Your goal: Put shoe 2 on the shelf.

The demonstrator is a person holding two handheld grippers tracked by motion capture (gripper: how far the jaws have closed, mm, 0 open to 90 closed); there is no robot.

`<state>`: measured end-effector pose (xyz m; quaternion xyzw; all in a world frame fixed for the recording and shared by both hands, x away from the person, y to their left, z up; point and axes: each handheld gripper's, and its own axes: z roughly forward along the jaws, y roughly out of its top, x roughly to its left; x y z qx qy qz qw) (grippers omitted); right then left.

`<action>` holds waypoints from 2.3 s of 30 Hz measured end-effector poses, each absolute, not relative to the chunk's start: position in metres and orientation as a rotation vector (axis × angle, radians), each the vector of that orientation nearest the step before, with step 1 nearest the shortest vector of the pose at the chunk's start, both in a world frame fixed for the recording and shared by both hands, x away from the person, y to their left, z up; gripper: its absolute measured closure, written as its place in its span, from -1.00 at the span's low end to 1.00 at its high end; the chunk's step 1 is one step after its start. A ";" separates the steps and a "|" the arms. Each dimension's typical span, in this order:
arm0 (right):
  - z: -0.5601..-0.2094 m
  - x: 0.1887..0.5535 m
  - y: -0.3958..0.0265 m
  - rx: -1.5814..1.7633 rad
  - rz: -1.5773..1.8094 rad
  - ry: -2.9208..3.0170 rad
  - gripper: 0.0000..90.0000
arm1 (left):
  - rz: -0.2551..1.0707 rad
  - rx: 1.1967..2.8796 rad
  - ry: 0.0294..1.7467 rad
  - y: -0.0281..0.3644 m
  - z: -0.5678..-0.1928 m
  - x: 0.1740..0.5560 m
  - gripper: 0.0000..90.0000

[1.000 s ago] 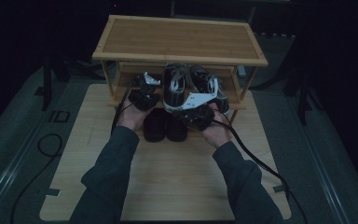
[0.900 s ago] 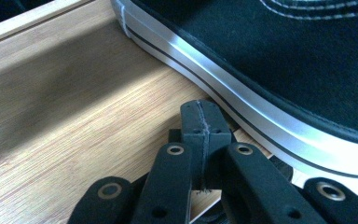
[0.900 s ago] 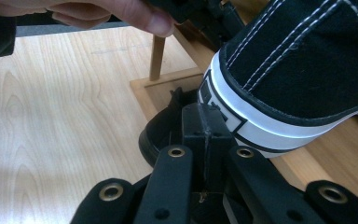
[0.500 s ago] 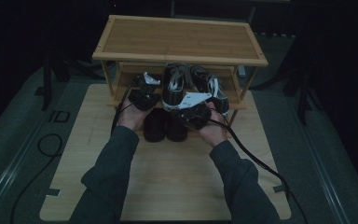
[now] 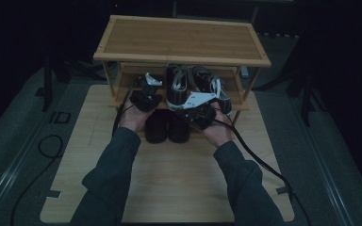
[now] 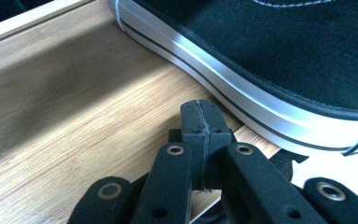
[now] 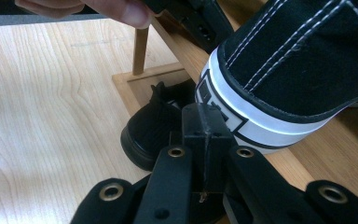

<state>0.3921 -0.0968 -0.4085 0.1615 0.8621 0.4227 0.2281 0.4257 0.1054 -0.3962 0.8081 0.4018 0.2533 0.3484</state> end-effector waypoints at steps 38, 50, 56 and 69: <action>-0.409 0.380 -0.140 0.415 1.115 2.488 0.87 | 0.648 2.107 1.037 0.105 -0.395 0.426 1.00; -0.407 0.379 -0.158 0.435 1.122 2.500 0.86 | 0.636 2.103 1.039 0.107 -0.395 0.427 1.00; -0.407 0.378 -0.164 0.428 1.111 2.512 0.91 | 0.629 2.105 1.039 0.107 -0.395 0.427 1.00; -0.403 0.377 -0.175 0.399 1.110 2.536 0.92 | 0.624 2.096 1.039 0.107 -0.395 0.427 1.00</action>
